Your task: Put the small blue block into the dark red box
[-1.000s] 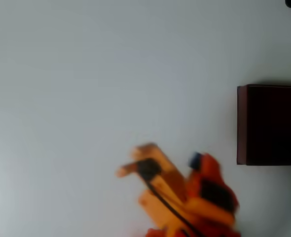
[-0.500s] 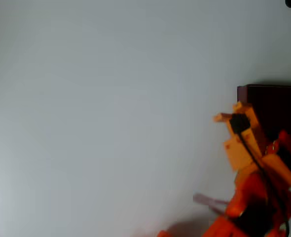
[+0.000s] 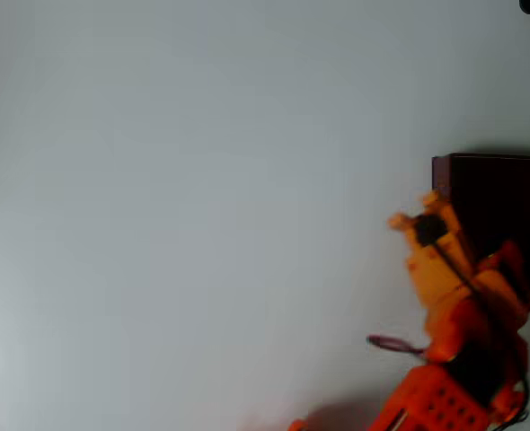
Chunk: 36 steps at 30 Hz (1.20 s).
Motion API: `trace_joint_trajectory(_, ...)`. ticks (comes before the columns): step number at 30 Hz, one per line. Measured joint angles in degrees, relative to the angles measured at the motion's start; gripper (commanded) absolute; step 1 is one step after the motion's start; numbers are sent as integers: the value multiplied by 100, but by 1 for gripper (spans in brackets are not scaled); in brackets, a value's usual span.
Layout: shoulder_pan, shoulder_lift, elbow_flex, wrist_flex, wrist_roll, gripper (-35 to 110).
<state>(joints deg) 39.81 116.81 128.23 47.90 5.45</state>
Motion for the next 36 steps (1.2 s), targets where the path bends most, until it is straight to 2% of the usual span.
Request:
trace_joint_trajectory(4,-853,1934,721,835,-264,22)
trace_joint_trajectory(9,-2127,4772,1608,2039,-562,5)
trace_joint_trajectory(15,-3937,7049,2391,3067,-589,4)
trace_joint_trajectory(21,-5432,7497,2936,3463,-765,1)
trace_joint_trajectory(27,-6363,7497,3595,3190,-888,0)
trace_joint_trajectory(36,-6469,7523,4351,2900,-905,0)
